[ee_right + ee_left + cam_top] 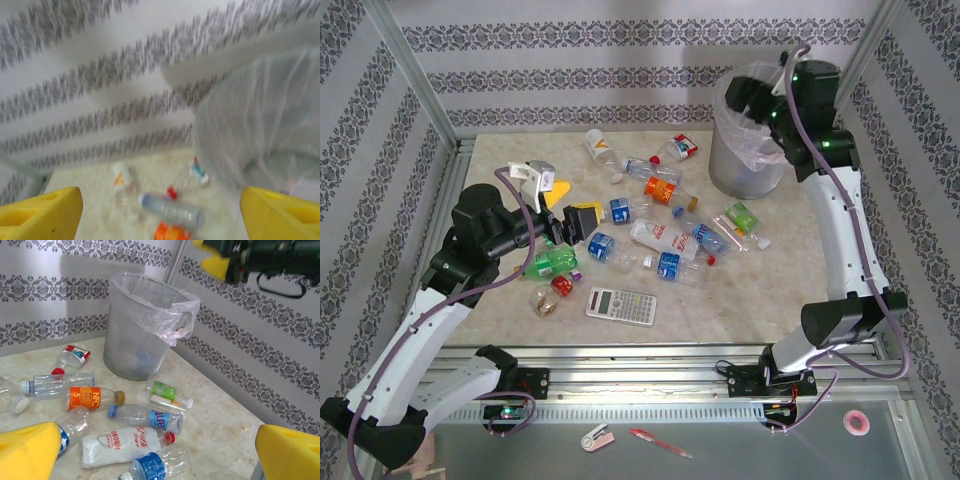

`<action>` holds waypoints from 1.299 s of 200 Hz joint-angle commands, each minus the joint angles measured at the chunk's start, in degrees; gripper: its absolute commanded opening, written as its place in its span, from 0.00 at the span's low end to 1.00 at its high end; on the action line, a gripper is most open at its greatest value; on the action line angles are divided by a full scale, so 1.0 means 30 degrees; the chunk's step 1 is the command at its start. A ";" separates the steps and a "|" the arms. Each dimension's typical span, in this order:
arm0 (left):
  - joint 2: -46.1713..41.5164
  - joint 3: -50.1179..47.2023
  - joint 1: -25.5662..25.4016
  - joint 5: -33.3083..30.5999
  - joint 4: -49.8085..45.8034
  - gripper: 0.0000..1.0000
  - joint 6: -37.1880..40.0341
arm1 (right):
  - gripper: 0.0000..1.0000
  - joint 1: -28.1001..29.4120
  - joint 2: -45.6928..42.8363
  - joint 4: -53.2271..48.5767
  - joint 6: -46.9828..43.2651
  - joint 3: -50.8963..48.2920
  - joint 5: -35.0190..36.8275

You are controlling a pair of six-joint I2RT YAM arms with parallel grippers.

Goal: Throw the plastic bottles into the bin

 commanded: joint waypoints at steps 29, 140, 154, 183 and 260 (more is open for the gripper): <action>-0.0137 0.0885 -0.0281 0.0956 0.1167 1.00 0.0299 | 0.84 0.1018 -0.1788 -0.5229 -0.1469 -0.3640 -0.1505; -0.0177 0.0854 -0.0279 0.1261 0.1862 1.00 0.0186 | 0.96 0.6341 -0.1624 -0.6756 -0.3714 -0.8848 -0.3295; -0.0281 0.0830 -0.0283 0.1224 0.1741 1.00 0.0182 | 0.97 0.7156 -0.1003 -0.7318 -0.4307 -0.8839 -0.2729; -0.0631 0.0766 -0.0270 0.1051 0.1427 1.00 0.0267 | 0.97 0.8540 0.0434 -0.8647 -0.5766 -0.8578 -0.1433; -0.1413 0.0550 -0.0295 0.0545 0.0853 1.00 0.0439 | 0.97 0.9951 0.3476 -1.0686 -0.7914 -0.7873 0.1069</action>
